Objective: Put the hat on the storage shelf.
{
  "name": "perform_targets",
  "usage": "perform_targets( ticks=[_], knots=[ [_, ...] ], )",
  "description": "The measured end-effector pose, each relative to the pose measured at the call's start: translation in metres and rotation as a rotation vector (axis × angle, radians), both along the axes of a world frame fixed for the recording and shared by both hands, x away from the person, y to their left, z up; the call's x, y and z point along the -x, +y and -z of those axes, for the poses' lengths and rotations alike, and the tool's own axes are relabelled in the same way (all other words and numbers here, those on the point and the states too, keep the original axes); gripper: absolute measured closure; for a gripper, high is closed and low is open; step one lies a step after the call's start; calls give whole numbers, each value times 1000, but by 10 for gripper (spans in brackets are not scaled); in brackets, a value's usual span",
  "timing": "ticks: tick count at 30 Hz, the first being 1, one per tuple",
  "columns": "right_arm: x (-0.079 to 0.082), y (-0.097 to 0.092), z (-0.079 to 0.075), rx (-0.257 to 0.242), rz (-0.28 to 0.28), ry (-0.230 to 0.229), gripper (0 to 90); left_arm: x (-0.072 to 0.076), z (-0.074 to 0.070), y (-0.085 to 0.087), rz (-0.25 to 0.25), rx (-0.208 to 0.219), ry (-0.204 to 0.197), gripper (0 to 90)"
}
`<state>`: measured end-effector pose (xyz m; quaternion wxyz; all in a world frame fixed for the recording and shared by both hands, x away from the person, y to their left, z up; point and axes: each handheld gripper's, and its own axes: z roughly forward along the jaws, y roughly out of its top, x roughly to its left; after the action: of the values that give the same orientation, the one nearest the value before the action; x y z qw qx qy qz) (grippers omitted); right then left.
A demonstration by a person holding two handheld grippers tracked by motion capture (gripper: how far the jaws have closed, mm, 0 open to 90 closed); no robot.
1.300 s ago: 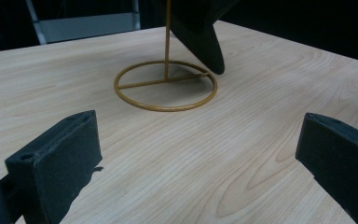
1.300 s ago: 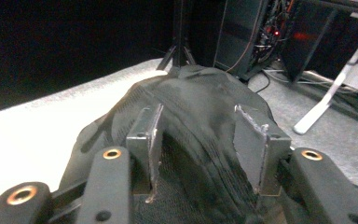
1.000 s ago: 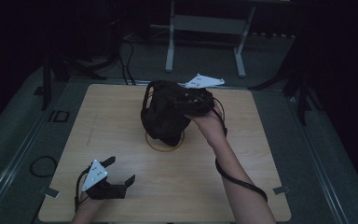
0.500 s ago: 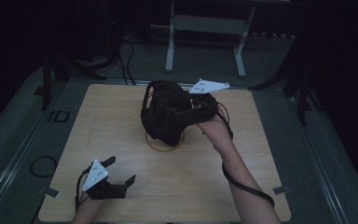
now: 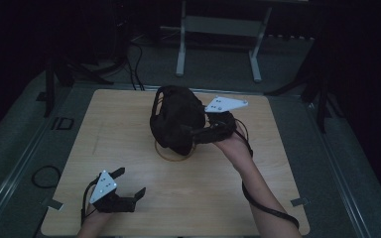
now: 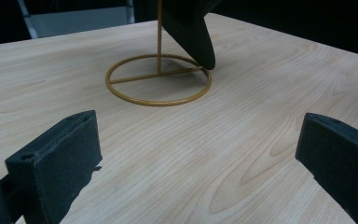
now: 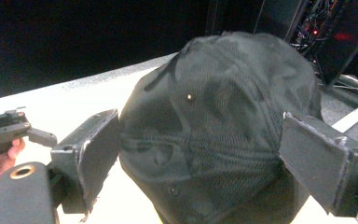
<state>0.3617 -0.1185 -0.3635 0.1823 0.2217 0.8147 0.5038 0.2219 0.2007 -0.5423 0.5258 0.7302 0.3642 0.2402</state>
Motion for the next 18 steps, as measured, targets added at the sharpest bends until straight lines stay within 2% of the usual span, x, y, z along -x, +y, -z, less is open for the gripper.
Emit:
perform_targets(
  ticks=[18],
  knots=[
    [11,-15,30,8,-5,34,130,1,2,1,-13,1,-2,6]
  ],
)
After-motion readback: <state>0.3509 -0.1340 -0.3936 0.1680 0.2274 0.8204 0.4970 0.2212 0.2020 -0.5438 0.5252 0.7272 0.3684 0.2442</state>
